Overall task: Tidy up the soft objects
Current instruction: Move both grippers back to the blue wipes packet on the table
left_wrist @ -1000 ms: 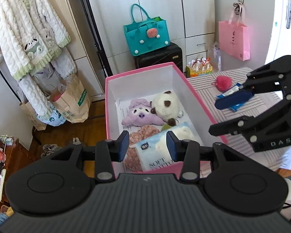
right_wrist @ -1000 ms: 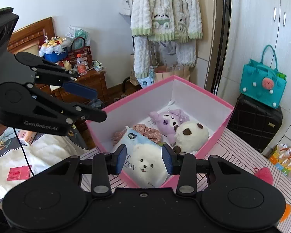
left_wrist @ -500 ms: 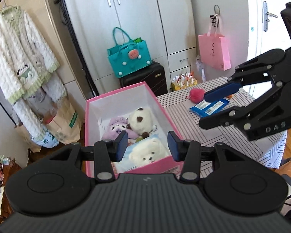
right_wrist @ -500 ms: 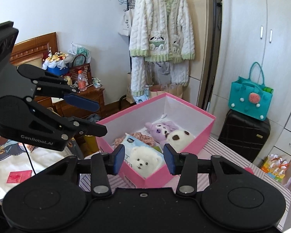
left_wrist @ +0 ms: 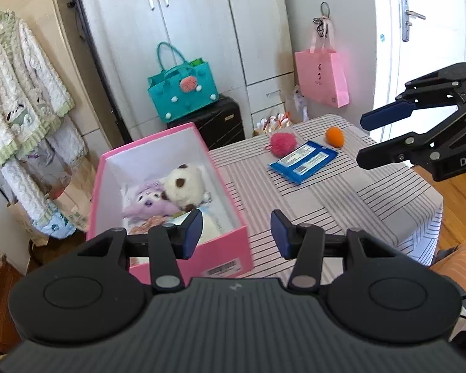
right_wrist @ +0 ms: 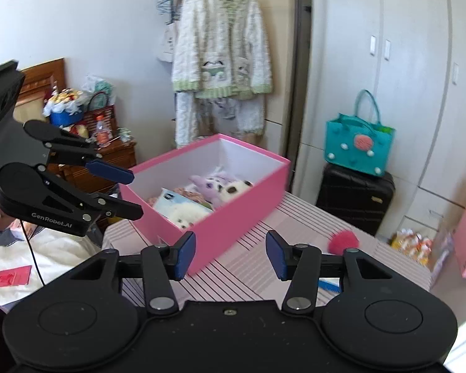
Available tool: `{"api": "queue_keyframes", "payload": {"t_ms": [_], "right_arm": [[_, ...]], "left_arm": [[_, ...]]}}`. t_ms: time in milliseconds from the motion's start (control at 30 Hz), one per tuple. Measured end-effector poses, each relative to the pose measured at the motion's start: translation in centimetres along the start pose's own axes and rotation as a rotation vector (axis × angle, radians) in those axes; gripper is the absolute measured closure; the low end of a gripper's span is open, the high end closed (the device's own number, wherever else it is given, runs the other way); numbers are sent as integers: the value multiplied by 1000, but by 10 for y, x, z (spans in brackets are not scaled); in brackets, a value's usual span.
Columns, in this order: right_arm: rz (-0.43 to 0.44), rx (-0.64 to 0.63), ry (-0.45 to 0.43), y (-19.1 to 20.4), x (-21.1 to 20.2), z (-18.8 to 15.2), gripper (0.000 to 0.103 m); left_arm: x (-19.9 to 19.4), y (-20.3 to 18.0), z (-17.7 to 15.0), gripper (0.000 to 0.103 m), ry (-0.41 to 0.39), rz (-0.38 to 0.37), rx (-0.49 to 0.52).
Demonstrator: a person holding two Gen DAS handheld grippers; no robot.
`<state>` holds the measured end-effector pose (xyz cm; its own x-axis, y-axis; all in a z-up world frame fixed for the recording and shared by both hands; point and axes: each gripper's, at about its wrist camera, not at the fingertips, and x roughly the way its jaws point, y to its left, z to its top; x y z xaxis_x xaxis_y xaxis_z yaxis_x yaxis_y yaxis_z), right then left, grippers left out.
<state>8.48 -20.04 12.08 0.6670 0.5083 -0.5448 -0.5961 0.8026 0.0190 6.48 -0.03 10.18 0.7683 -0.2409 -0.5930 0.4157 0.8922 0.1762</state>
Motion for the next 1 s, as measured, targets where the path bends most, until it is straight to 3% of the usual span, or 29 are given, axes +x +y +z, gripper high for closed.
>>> {"api": "queue_keyframes", "payload": {"t_ms": [300, 567, 733, 867, 1000], "right_arm": [[-96, 116, 5, -40, -8, -34, 41], [-130, 176, 25, -88, 10, -68, 27], [-153, 223, 55, -123, 32, -86, 27], [-155, 226, -14, -144, 43, -101, 27], [-162, 222, 14, -161, 63, -105, 28]], "left_arm": [[32, -50, 4, 51, -21, -151, 53], [86, -61, 8, 49, -7, -234, -70], [116, -73, 14, 49, -30, -256, -121], [139, -73, 18, 47, -38, -260, -201], [165, -73, 23, 46, -47, -202, -252]]}}
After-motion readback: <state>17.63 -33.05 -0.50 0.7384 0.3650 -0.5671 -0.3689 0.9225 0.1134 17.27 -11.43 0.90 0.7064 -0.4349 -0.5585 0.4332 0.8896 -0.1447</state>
